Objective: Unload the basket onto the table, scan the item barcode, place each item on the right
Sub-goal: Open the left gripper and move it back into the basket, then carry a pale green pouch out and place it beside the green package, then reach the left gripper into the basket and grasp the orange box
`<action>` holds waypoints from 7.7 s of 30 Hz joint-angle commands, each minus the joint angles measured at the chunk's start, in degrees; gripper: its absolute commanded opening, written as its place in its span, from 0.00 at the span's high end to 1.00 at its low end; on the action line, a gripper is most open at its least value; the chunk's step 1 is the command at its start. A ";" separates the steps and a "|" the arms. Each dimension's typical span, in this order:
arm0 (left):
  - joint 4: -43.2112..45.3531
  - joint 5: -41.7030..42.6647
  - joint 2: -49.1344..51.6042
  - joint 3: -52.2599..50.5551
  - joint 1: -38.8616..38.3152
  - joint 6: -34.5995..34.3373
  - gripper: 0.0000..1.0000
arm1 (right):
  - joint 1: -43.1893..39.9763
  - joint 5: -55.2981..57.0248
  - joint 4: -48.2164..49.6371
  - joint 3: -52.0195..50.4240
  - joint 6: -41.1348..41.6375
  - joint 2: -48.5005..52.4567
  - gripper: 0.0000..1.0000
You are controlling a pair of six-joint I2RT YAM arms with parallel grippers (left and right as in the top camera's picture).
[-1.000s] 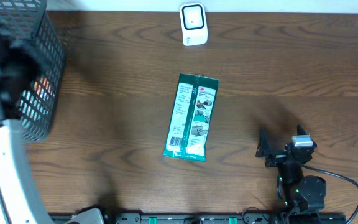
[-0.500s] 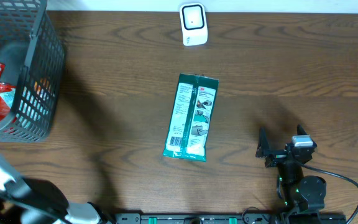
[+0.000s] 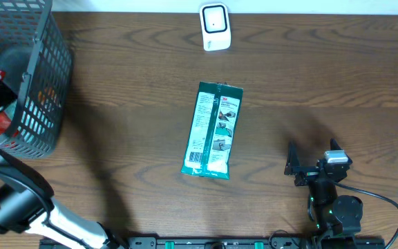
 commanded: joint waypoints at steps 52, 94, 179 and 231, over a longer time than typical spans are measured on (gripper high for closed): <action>4.68 8.07 1.49 -1.99 0.35 -1.51 0.93 | -0.50 -0.07 -0.22 -0.09 -0.85 -0.31 0.01; 9.75 10.60 -13.84 -29.38 -55.36 -9.84 0.93 | -0.50 -0.07 -0.22 -0.09 -0.85 -0.31 0.01; -6.84 0.07 -21.86 -14.10 -49.46 -10.12 0.65 | -0.50 -0.07 -0.22 -0.09 -0.85 -0.31 0.01; -10.51 3.96 13.73 22.43 -9.55 -0.33 0.15 | -0.50 -0.07 -0.22 -0.09 -0.85 -0.31 0.01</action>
